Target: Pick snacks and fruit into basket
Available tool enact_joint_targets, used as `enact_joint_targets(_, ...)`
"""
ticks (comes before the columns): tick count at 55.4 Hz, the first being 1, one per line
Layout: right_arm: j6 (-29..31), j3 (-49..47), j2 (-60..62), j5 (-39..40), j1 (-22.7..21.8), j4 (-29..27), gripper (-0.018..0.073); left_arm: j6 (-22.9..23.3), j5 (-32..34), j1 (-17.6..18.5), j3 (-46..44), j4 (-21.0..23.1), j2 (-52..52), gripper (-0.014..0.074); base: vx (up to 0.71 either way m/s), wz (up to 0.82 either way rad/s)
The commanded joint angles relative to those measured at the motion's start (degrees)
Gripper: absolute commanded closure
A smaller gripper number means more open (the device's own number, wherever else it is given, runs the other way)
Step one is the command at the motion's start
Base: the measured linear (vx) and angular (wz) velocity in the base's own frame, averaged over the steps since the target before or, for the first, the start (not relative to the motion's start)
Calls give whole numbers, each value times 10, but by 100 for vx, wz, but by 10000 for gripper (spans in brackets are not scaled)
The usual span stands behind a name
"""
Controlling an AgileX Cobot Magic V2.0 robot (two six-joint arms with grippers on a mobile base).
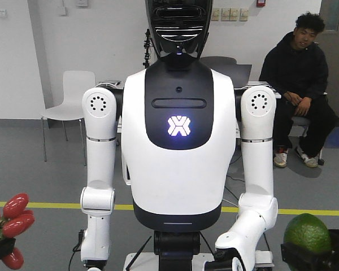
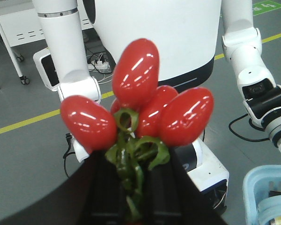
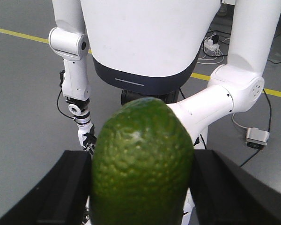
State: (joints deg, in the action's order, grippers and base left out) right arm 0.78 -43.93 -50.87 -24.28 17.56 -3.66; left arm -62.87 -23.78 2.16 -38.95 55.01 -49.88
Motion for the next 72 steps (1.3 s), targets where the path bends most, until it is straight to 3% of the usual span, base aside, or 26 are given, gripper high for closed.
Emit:
enact_joint_targets(1, 0, -19, 7, 53, -1, 3, 568, 0, 23, 1, -14, 19, 5, 602, 0, 0)
enact_joint_targets(22, -2, -19, 7, 53, -1, 1, 568, 0, 23, 1, -14, 19, 5, 602, 0, 0)
enact_joint_targets(32, 8, -20, 6, 64, 1, -37, 568, 0, 23, 1, -14, 19, 5, 602, 0, 0)
enact_joint_targets(37, 35, -20, -3, 67, 42, -56, 568, 0, 23, 1, -14, 19, 5, 602, 0, 0)
enact_joint_targets(47, 125, -20, -32, 64, 177, -58, 568, 0, 24, 1, -14, 19, 5, 602, 0, 0)
enact_joint_targets(55, 134, -20, -54, 48, 259, -58, 568, 0, 23, 1, -14, 19, 5, 602, 0, 0)
enact_joint_targets(61, 131, -20, -74, 40, 289, -59, 568, 0, 23, 1, -14, 19, 5, 602, 0, 0)
enact_joint_targets(72, 103, -20, -126, 42, 294, -90, 568, 0, 23, 1, -14, 19, 5, 602, 0, 0)
